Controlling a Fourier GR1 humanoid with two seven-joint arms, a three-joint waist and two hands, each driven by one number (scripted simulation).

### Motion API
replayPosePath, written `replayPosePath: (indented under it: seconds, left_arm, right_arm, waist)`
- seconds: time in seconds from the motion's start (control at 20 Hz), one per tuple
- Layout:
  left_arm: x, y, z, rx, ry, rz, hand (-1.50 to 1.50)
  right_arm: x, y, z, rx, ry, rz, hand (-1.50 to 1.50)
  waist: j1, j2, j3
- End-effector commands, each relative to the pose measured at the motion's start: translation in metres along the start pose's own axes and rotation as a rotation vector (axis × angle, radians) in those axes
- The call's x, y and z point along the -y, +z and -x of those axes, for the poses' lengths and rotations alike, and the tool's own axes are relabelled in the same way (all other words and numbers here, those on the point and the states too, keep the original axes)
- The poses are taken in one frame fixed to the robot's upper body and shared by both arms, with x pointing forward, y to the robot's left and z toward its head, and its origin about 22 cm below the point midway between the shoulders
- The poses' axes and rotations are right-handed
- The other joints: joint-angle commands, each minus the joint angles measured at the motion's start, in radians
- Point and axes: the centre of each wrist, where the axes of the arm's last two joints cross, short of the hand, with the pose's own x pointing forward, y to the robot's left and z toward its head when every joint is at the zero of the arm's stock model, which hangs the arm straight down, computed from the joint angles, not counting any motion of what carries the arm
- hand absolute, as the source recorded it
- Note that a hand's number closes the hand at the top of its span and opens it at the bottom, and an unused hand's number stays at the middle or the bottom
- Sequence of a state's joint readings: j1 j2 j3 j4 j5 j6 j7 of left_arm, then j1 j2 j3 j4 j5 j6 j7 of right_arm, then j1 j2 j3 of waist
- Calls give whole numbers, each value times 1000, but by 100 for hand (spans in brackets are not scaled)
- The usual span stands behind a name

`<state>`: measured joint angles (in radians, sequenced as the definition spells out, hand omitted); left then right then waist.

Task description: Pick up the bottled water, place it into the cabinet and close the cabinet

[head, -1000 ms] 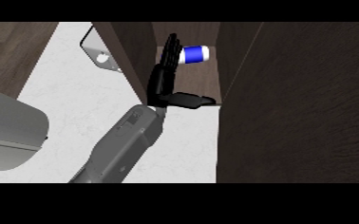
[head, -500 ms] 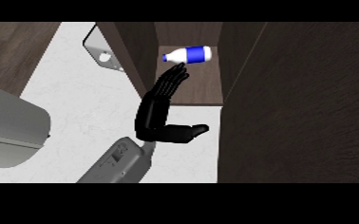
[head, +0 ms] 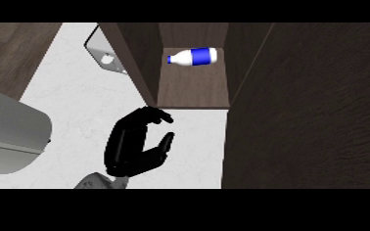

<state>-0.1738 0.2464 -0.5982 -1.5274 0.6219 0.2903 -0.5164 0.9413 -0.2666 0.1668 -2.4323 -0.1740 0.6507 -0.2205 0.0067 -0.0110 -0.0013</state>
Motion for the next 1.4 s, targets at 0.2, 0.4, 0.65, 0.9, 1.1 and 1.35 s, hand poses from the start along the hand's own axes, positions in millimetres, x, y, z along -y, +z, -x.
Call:
replayPosePath:
  seconds: [0.2, 0.4, 0.65, 0.9, 1.1, 1.35]
  left_arm:
    - [-44, 34, -46, 34, -33, -83, -150]
    - [-64, 48, -62, 47, 12, -125, -150]
    - [-76, 71, -65, 32, 35, -152, -150]
    - [-87, 82, -84, 19, 47, -162, -150]
    - [-109, 90, -96, 29, 31, -168, -150]
    - [-112, 98, -105, 24, 46, -136, -150]
  right_arm:
    - [-19, -13, -47, 51, 169, -214, 150]
    - [-33, -16, -58, 29, 136, -314, 150]
    - [-46, -29, -61, 74, 113, -437, 150]
    - [-49, -39, -56, 61, 142, -520, 150]
    - [-59, -41, -53, 78, 29, -490, 150]
    - [-74, -47, -37, 135, -163, -425, 150]
  waist:
    - [-4, -4, -1]
    - [-8, -3, -3]
    - [-2, -6, -6]
    - [37, -12, -11]
    - [39, -6, -16]
    - [70, 8, -14]
